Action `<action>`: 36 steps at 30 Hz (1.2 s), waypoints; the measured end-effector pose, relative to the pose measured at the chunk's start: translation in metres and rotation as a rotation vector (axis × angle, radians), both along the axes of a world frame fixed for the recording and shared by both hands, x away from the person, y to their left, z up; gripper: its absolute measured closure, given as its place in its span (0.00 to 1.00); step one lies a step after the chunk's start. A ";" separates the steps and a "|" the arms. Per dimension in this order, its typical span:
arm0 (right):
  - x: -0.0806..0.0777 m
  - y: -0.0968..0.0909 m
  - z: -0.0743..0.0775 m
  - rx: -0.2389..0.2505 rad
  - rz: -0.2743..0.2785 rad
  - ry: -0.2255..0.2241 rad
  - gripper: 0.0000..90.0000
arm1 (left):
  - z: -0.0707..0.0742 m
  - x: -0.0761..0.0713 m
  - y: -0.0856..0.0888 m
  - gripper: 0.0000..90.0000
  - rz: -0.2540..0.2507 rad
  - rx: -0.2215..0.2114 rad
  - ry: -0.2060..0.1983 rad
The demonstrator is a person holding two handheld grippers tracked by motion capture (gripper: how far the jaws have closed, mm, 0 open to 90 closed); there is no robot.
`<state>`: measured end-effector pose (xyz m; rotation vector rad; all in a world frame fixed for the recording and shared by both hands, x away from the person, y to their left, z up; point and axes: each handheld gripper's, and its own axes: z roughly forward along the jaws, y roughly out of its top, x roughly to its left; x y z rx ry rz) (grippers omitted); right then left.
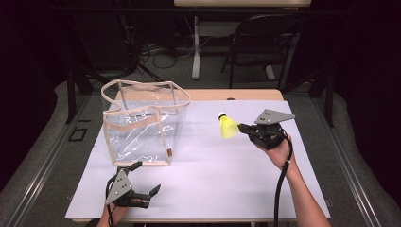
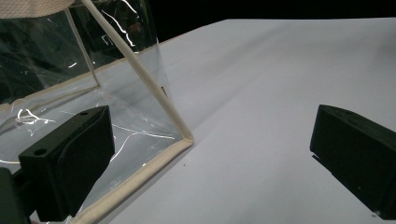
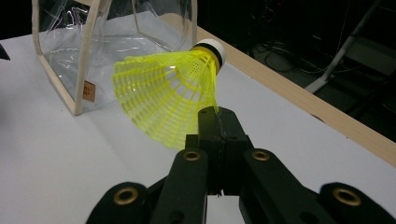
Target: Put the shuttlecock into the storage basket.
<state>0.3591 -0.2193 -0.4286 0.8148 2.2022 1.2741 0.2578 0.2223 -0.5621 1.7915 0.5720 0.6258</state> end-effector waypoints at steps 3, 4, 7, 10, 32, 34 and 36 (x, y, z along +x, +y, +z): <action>0.002 0.003 0.003 -0.002 0.002 -0.004 1.00 | 0.000 0.000 0.000 0.00 0.002 -0.002 0.002; 0.003 0.004 0.003 -0.003 0.004 -0.006 1.00 | 0.000 0.000 0.000 0.00 0.002 -0.002 0.002; 0.006 0.006 0.006 -0.003 0.009 -0.009 1.00 | 0.000 0.000 0.000 0.00 0.002 -0.002 0.002; 0.008 0.009 0.007 -0.005 0.013 -0.012 1.00 | 0.000 0.000 0.000 0.00 0.002 -0.004 0.003; 0.022 0.027 0.017 0.005 0.034 -0.026 1.00 | 0.000 0.000 0.000 0.00 0.002 -0.002 0.004; 0.023 0.028 0.018 0.005 0.034 -0.028 1.00 | 0.000 0.000 0.000 0.00 0.002 -0.003 0.004; 0.024 0.029 0.019 0.006 0.037 -0.030 1.00 | 0.000 0.000 0.000 0.00 0.002 -0.005 0.005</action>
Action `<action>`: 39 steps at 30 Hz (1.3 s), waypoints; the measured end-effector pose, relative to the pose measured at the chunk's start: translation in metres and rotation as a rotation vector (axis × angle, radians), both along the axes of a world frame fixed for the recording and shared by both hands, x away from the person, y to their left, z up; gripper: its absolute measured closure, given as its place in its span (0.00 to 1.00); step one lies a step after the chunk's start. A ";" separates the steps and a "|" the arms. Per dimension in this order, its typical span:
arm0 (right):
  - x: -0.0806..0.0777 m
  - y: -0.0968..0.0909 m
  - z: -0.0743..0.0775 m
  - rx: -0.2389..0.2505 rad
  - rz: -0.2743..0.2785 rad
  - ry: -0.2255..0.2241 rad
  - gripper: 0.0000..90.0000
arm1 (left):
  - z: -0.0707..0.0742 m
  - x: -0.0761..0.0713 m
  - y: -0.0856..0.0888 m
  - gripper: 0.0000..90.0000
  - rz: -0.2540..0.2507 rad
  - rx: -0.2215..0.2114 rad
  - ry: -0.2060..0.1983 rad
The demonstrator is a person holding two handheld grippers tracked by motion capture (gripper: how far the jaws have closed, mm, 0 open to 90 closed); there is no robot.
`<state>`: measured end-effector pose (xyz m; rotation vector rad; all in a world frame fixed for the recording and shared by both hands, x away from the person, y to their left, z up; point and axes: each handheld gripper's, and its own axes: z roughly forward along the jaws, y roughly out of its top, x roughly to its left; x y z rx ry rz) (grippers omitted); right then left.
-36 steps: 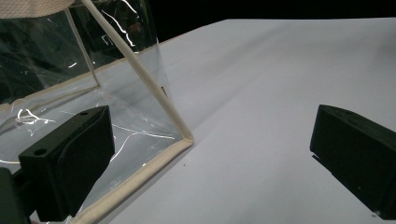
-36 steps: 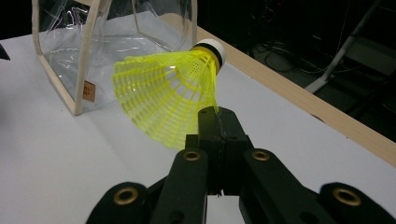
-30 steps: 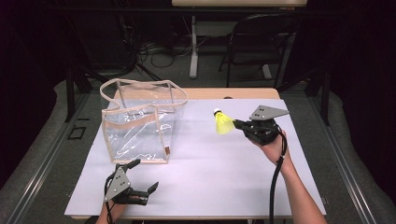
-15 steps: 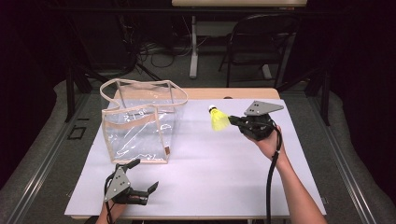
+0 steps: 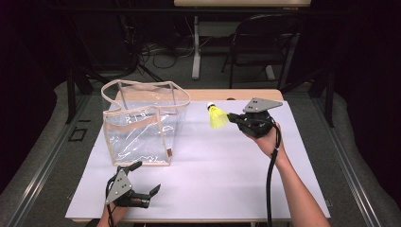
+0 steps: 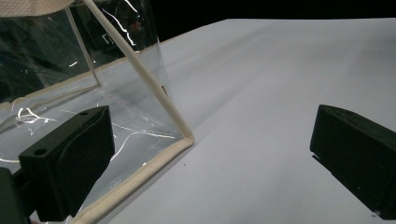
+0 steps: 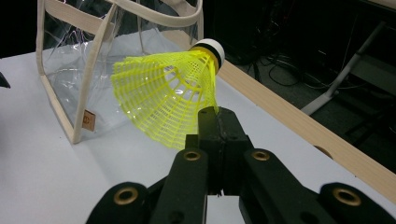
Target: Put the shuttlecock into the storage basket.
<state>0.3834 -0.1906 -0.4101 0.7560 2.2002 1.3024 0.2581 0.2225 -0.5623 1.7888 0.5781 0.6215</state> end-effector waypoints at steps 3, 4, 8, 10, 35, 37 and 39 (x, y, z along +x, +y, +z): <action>0.001 0.001 0.001 0.001 0.000 0.000 1.00 | 0.000 0.000 0.000 0.00 -0.001 0.000 0.000; 0.001 0.001 0.001 0.001 0.001 -0.002 1.00 | 0.000 0.000 0.000 0.00 -0.001 0.002 -0.001; 0.002 0.003 0.003 0.004 0.002 -0.007 1.00 | 0.000 0.000 0.000 0.00 -0.001 0.002 -0.001; 0.003 0.004 0.003 0.003 0.003 -0.009 1.00 | 0.000 0.000 0.000 0.00 -0.001 0.003 -0.001; 0.014 0.017 0.018 0.018 0.015 -0.028 1.00 | 0.000 0.000 -0.001 0.00 -0.006 0.002 0.006; 0.015 0.019 0.019 0.015 0.017 -0.030 1.00 | 0.000 0.000 -0.001 0.00 -0.006 0.001 0.006; 0.015 0.020 0.021 0.016 0.019 -0.031 1.00 | 0.000 0.000 -0.001 0.00 -0.006 0.002 0.006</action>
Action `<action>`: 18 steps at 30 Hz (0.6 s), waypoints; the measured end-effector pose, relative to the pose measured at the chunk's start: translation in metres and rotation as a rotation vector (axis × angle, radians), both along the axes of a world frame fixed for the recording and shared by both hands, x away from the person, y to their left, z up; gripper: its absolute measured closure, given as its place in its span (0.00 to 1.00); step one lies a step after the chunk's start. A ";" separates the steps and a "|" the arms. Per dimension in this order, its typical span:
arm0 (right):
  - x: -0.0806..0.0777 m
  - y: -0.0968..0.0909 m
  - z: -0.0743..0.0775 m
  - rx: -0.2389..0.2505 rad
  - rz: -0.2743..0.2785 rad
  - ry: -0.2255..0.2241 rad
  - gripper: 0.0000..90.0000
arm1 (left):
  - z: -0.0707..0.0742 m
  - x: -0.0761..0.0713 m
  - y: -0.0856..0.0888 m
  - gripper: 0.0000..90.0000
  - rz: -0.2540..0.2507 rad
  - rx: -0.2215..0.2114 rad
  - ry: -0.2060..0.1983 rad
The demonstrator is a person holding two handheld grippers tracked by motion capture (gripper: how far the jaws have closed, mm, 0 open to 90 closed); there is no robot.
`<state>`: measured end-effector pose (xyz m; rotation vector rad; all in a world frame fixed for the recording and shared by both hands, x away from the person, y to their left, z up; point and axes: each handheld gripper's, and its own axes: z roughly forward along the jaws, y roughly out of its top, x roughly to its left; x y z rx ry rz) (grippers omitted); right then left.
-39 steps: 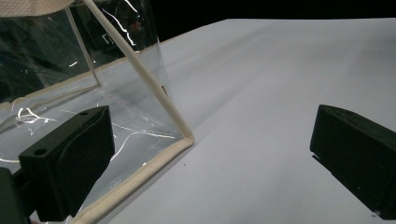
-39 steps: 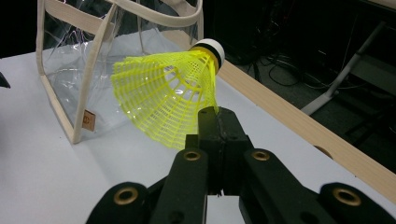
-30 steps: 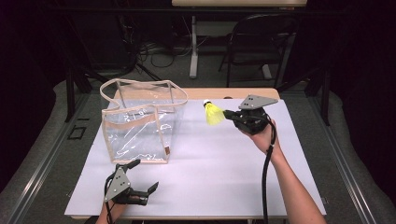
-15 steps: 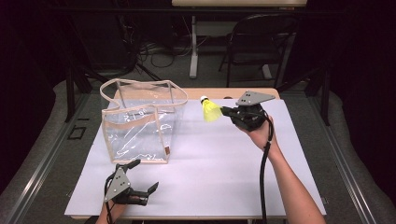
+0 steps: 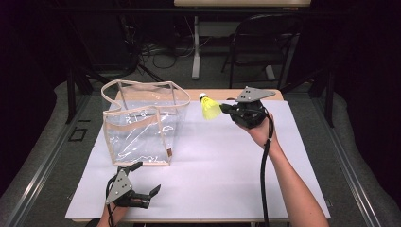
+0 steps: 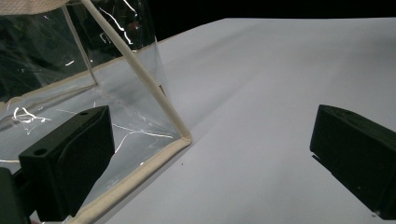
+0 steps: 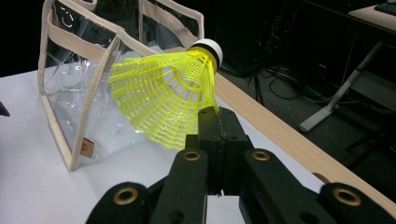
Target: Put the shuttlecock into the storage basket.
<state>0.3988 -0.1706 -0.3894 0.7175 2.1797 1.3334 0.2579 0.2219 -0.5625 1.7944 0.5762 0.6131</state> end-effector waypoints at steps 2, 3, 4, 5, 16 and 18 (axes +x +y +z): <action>0.001 0.001 0.002 0.000 0.003 0.000 1.00 | 0.000 0.000 0.000 0.00 0.000 -0.001 0.000; 0.002 0.002 0.002 0.000 0.004 -0.002 1.00 | 0.000 0.000 0.000 0.00 0.002 0.001 -0.001; 0.003 0.003 0.003 -0.002 0.006 -0.001 1.00 | 0.000 0.000 0.000 0.00 0.003 0.003 0.000; 0.003 0.003 0.004 0.000 0.007 -0.001 1.00 | 0.000 0.000 0.000 0.00 0.002 0.005 0.002; 0.008 0.011 0.011 0.001 0.019 -0.008 1.00 | 0.000 0.001 0.000 0.00 0.006 0.015 0.008; 0.009 0.013 0.012 0.001 0.021 -0.010 1.00 | 0.000 0.001 0.000 0.00 0.007 0.013 0.007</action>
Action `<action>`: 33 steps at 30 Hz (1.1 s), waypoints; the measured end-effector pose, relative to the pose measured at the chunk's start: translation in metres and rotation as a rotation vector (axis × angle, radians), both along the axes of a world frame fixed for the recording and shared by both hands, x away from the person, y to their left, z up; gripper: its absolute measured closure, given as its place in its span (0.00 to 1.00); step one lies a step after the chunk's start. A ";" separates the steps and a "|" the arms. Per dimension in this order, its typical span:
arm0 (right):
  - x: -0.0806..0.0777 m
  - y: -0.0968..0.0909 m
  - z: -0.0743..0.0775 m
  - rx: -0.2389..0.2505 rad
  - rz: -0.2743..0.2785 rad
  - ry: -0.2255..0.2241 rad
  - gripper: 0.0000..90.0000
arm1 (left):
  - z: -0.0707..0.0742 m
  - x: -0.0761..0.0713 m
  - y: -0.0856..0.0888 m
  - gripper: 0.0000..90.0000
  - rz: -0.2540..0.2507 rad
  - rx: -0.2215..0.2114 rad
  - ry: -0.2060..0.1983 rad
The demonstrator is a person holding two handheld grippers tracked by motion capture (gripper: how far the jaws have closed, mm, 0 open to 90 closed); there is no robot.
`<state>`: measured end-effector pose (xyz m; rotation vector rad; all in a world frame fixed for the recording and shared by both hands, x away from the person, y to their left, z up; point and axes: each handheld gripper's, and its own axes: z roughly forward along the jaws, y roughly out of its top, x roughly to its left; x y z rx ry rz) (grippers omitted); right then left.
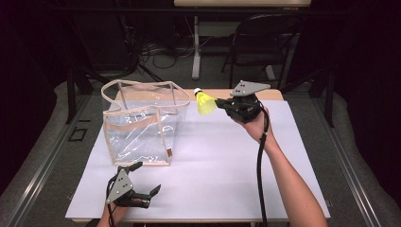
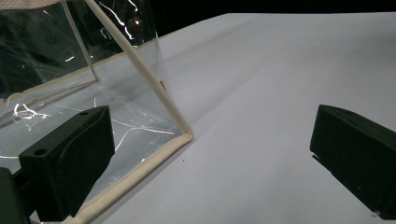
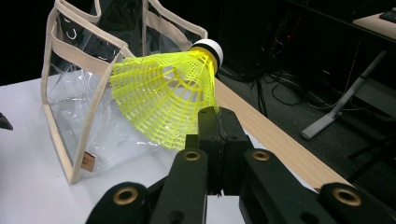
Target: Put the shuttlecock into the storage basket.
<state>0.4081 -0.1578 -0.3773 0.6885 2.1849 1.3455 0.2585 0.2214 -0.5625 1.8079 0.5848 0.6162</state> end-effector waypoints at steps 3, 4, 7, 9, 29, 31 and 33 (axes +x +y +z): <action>0.001 0.002 0.003 0.000 0.001 -0.003 1.00 | 0.000 0.000 0.000 0.00 -0.001 -0.003 -0.001; 0.001 0.002 0.003 -0.001 0.002 -0.004 1.00 | 0.000 0.000 0.000 0.00 -0.002 -0.004 -0.001; 0.003 0.005 0.006 0.000 0.003 -0.005 1.00 | 0.000 0.000 0.000 0.00 -0.001 -0.006 -0.005; 0.004 0.006 0.007 0.001 0.005 -0.006 1.00 | 0.000 0.000 0.000 0.00 0.000 -0.005 -0.006; 0.015 0.026 0.023 -0.015 0.028 -0.016 1.00 | 0.000 -0.001 0.000 0.00 -0.001 -0.008 -0.007; 0.017 0.028 0.025 -0.018 0.031 -0.017 1.00 | 0.000 -0.001 0.000 0.00 -0.002 -0.007 -0.007; 0.018 0.030 0.026 -0.019 0.033 -0.017 1.00 | 0.000 -0.001 0.000 0.00 -0.002 -0.008 -0.006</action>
